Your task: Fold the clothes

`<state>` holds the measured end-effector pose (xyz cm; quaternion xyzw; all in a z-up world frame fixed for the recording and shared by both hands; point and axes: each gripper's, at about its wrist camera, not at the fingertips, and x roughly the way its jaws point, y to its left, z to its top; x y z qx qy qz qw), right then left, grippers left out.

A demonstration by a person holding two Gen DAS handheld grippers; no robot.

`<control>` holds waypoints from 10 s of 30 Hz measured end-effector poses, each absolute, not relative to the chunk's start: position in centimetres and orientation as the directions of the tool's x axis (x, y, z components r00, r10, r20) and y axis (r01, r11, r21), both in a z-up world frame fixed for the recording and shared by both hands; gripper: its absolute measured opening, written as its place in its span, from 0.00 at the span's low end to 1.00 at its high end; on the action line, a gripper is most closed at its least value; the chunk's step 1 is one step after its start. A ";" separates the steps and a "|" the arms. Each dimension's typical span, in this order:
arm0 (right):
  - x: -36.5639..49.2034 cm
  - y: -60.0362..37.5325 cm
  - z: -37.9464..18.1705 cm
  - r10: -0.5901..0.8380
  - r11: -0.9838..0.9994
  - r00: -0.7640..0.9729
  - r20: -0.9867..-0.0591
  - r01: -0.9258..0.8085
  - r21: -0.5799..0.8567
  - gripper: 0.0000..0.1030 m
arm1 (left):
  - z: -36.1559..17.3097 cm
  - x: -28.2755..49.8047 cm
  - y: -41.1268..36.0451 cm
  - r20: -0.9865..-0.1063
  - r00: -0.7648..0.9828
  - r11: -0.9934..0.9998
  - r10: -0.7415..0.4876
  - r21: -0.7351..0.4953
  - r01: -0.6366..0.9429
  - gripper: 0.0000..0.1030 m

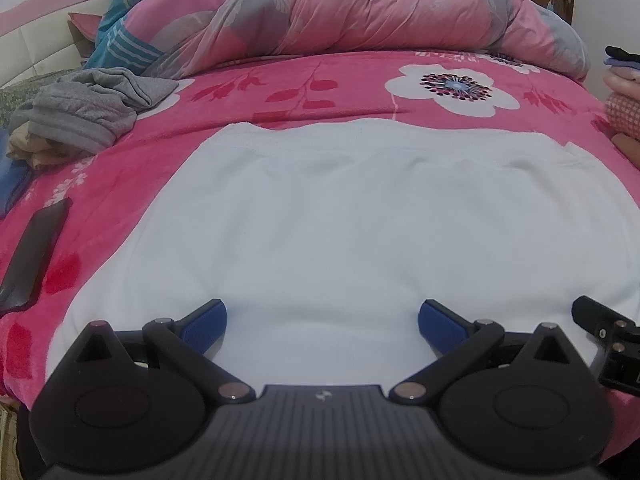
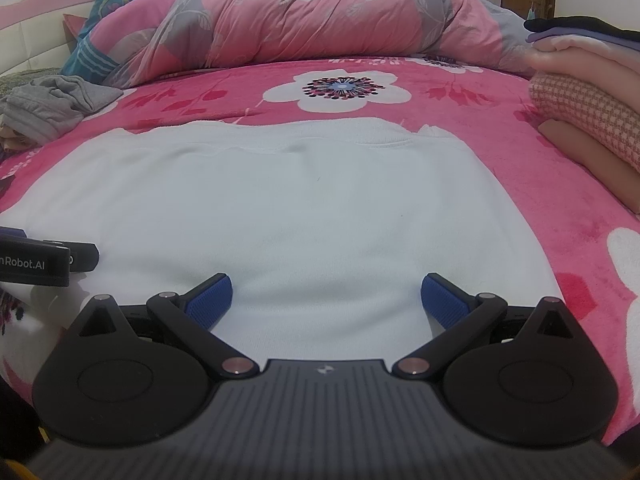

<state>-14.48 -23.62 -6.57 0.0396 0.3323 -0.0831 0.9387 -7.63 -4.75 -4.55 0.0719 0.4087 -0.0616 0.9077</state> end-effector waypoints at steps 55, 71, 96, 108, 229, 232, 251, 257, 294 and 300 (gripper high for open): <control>-16.4 -24.6 -4.5 0.477 0.733 0.788 -0.389 -0.112 0.671 0.95 | -9.0 -6.6 19.3 -0.545 0.626 0.530 -0.557 -0.814 -0.238 0.21; -16.8 -26.6 -5.5 0.446 0.712 0.817 -0.365 -0.077 0.698 0.95 | -6.0 -5.9 19.2 -0.541 0.689 0.613 -0.482 -0.770 -0.177 0.10; -17.3 -25.8 -5.2 0.226 0.922 0.866 -0.446 -0.042 0.385 0.53 | -3.1 -10.5 14.4 -0.411 0.747 0.822 -0.523 -0.474 0.315 0.33; -21.9 -33.7 -7.0 -0.130 0.946 0.860 -0.493 0.256 0.199 0.10 | -7.0 -8.7 12.8 -0.519 0.671 0.833 -0.530 -0.466 0.298 0.19; -10.9 -11.0 -1.3 0.434 0.873 0.802 -0.409 -0.487 -0.027 0.99 | -0.6 -10.8 16.0 -0.452 0.826 0.864 -0.336 -0.498 0.078 1.00; -11.0 -10.6 -1.5 0.419 0.882 0.811 -0.408 -0.471 -0.030 0.99 | -0.9 -10.8 16.1 -0.458 0.814 0.862 -0.357 -0.498 0.097 1.00; -11.3 -6.9 -1.9 0.447 0.823 0.752 -0.485 -0.558 -0.107 0.99 | -1.9 -8.9 17.6 -0.519 0.777 0.881 -0.357 -0.464 0.095 1.00; -11.6 -7.2 -1.9 0.515 0.810 0.746 -0.422 -0.584 -0.045 0.99 | -2.5 -8.7 17.8 -0.529 0.768 0.881 -0.361 -0.463 0.095 1.00; -12.7 -4.3 -4.2 0.404 0.787 0.805 -0.435 -0.548 -0.282 0.99 | -2.6 -8.7 15.3 -0.568 0.761 0.923 -0.314 -0.369 0.105 1.00; -12.6 -4.3 -4.3 0.396 0.798 0.809 -0.434 -0.537 -0.273 0.99 | -2.7 -8.6 15.5 -0.576 0.760 0.925 -0.301 -0.371 0.085 1.00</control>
